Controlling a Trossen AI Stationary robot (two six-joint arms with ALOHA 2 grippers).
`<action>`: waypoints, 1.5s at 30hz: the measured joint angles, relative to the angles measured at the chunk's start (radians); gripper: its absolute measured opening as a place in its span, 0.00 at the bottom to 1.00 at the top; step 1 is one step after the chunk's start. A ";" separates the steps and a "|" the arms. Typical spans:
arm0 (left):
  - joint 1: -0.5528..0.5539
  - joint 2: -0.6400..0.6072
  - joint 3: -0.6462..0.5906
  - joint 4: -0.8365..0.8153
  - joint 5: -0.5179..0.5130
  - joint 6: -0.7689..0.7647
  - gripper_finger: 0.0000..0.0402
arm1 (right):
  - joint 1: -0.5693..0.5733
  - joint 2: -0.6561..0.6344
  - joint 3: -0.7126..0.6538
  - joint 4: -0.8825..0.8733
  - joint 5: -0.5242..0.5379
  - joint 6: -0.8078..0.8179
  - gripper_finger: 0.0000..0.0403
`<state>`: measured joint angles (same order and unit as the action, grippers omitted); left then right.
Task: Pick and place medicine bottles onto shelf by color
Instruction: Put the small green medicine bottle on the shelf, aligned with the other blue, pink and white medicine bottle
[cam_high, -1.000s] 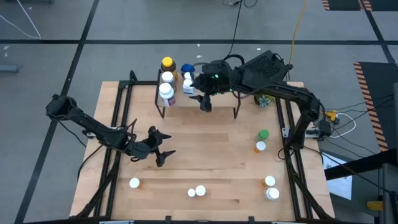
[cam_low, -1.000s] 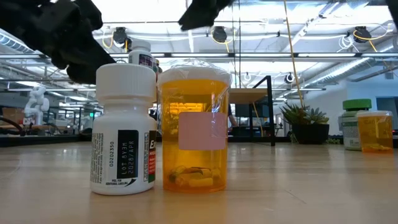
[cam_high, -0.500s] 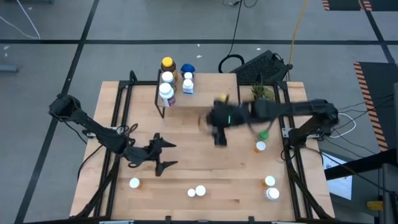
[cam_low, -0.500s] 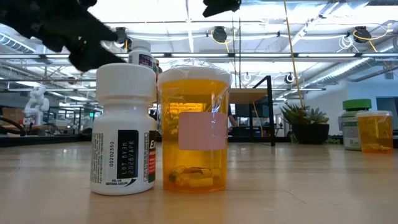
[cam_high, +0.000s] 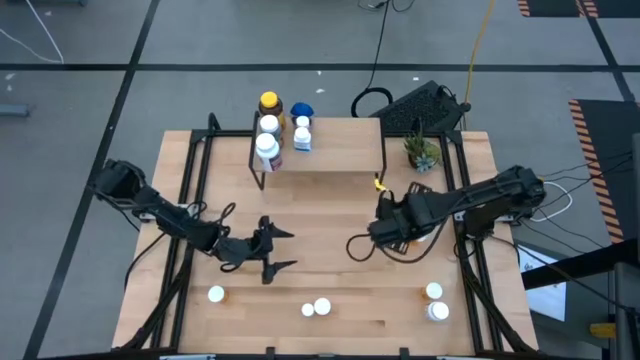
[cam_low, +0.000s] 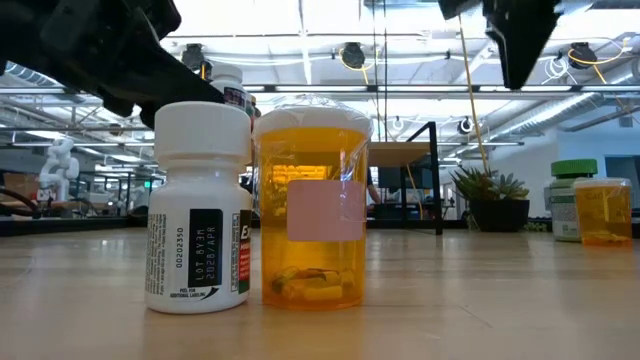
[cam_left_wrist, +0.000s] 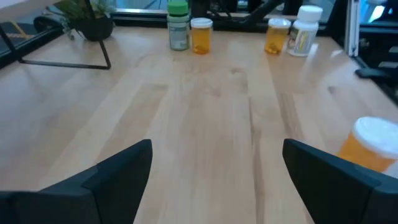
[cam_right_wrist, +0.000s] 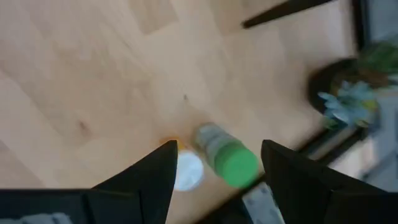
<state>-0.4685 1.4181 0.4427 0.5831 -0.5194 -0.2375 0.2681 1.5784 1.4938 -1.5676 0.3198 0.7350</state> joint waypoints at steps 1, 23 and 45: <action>0.004 0.001 0.000 0.002 0.004 0.012 0.91 | -0.009 -0.025 -0.036 0.038 -0.027 -0.003 0.57; 0.049 0.001 0.000 -0.036 0.024 0.035 0.91 | -0.303 -0.472 -0.695 0.377 -0.220 0.007 0.57; 0.138 0.076 0.000 0.028 0.001 0.054 0.91 | -0.348 -0.461 -0.625 0.892 -0.324 0.047 0.50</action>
<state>-0.3308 1.4938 0.4423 0.6114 -0.5189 -0.1833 -0.0803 1.1175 0.8685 -0.6756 -0.0046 0.7818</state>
